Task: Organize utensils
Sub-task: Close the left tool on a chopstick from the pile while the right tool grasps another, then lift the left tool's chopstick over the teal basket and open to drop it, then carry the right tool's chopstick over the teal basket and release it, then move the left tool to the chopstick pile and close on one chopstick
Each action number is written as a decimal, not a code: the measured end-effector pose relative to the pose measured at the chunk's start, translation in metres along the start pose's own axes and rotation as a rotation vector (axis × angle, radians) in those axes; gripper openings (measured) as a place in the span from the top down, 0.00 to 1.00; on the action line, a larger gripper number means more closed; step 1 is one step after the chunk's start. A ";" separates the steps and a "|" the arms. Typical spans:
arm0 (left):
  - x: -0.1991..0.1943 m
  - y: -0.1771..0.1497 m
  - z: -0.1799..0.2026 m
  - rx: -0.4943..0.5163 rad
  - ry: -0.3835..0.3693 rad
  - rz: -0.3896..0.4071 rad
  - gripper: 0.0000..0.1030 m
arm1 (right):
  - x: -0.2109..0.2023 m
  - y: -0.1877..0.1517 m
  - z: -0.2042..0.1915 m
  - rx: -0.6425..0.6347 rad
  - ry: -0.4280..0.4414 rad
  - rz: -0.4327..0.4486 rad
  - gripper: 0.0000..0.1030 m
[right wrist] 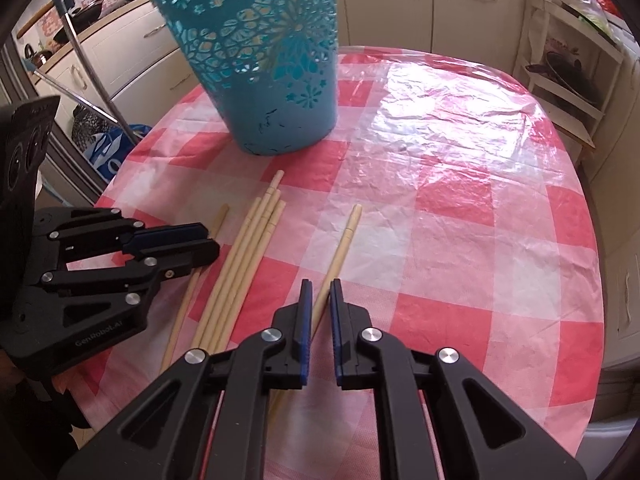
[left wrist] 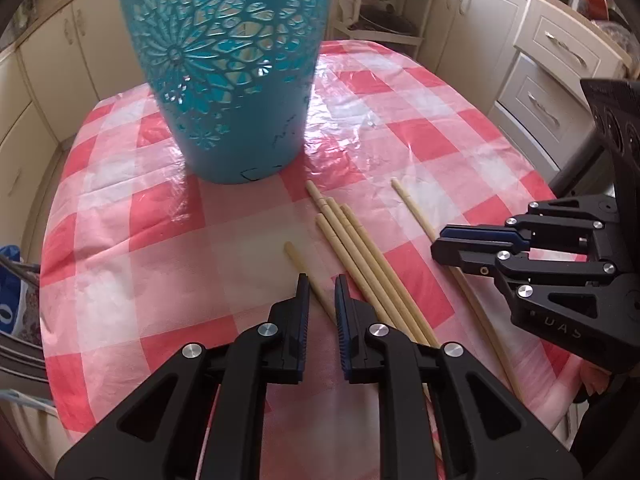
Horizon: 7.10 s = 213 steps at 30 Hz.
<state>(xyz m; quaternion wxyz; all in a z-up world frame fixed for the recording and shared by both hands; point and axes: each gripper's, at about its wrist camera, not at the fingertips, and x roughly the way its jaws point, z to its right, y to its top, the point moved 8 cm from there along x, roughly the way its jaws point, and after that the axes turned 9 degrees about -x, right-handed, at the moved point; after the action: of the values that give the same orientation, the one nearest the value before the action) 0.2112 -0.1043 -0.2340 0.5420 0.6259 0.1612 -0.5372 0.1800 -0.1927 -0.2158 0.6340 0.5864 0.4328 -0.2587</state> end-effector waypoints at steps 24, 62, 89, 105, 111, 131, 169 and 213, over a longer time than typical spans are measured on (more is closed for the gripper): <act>-0.215 0.179 -0.031 -0.272 -0.314 0.793 0.96 | -0.009 -0.003 0.020 0.120 0.075 0.027 0.94; -0.141 0.150 -0.077 -0.390 -0.062 0.776 0.88 | -0.008 -0.008 0.011 0.013 0.013 -0.021 0.94; -0.158 0.094 -0.116 -0.576 -0.034 0.627 0.27 | -0.168 0.175 0.038 0.326 0.451 0.747 0.94; -0.159 0.098 -0.112 -0.563 -0.043 0.592 0.23 | -0.082 0.242 0.027 0.225 0.010 0.742 0.94; -0.164 0.095 -0.113 -0.565 -0.036 0.593 0.22 | -0.124 0.170 0.004 0.095 0.033 0.679 0.70; -0.071 0.048 -0.069 -0.368 0.016 0.253 0.18 | 0.001 0.001 -0.015 0.062 0.001 0.080 0.85; 0.013 0.021 0.001 -0.016 0.071 0.056 0.76 | -0.008 -0.006 0.019 0.054 -0.051 0.053 0.86; 0.013 0.021 -0.002 -0.029 0.048 0.026 0.92 | -0.003 -0.001 0.007 0.008 -0.018 0.041 0.90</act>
<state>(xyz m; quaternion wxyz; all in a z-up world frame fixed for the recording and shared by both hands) 0.2333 -0.1153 -0.2351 0.5538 0.6329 0.1738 -0.5124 0.1793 -0.1998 -0.2143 0.6406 0.5952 0.4140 -0.2527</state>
